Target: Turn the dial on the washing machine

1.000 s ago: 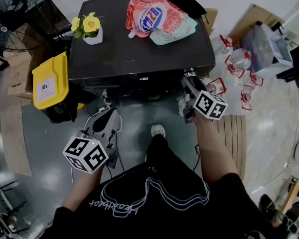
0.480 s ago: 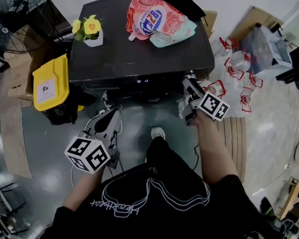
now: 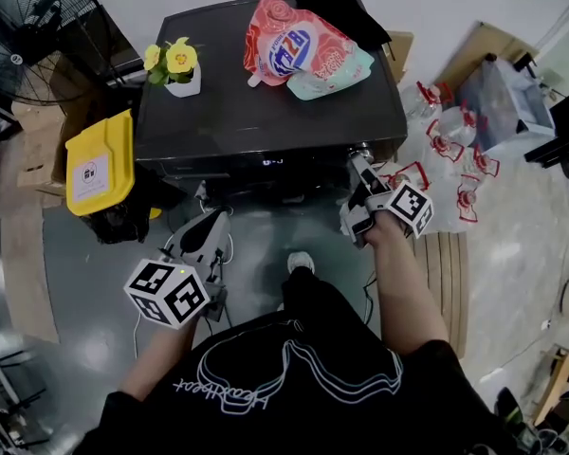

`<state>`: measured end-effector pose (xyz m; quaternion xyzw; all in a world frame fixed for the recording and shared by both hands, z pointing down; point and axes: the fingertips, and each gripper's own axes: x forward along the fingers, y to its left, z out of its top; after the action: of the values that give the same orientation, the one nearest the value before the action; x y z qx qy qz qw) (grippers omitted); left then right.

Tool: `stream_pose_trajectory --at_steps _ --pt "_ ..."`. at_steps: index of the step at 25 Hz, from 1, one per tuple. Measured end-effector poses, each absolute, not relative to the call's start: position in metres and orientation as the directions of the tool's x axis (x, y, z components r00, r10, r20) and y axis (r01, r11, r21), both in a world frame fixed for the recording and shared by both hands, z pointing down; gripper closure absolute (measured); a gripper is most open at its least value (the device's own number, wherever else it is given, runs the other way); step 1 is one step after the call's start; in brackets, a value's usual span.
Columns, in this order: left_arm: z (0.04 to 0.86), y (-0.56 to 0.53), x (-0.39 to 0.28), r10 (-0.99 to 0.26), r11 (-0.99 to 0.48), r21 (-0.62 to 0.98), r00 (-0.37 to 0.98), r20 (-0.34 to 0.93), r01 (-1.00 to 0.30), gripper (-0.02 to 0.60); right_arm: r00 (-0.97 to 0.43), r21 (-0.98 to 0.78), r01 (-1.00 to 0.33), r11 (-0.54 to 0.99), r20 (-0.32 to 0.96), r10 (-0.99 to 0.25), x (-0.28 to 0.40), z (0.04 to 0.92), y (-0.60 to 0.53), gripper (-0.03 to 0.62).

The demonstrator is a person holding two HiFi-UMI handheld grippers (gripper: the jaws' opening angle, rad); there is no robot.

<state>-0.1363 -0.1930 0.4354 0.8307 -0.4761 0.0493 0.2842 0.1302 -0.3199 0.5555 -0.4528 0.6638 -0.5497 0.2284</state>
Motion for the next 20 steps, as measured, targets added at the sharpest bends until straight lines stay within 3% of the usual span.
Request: stream_pose_trajectory --at_steps 5,9,13,16,18,20 --pt "0.439 -0.196 -0.131 -0.754 -0.394 0.426 0.552 0.357 -0.814 0.577 -0.48 -0.984 -0.175 -0.045 0.125 -0.868 0.131 0.56 -0.319 0.315" --pt "0.44 -0.198 -0.125 -0.746 -0.403 0.43 0.562 0.357 -0.808 0.577 -0.482 -0.982 -0.186 -0.023 0.112 -0.869 0.132 0.56 -0.32 0.313" --pt "0.443 -0.195 -0.124 -0.739 -0.401 0.434 0.564 0.368 -0.807 0.577 -0.479 -0.943 -0.332 0.034 0.137 -0.867 0.132 0.554 -0.32 0.312" --pt "0.445 -0.193 -0.126 -0.737 -0.393 0.438 0.562 0.375 -0.808 0.577 -0.477 -0.853 -0.511 0.101 0.184 -0.859 0.128 0.545 -0.318 0.249" --pt "0.447 -0.191 -0.128 -0.736 -0.386 0.443 0.56 0.381 -0.809 0.577 -0.462 -0.743 -0.652 0.154 0.228 -0.857 0.127 0.542 -0.314 0.199" --pt "0.448 -0.189 -0.128 -0.734 -0.38 0.449 0.559 0.385 -0.809 0.577 -0.431 -0.572 -0.793 0.21 0.283 -0.856 0.129 0.541 -0.311 0.188"
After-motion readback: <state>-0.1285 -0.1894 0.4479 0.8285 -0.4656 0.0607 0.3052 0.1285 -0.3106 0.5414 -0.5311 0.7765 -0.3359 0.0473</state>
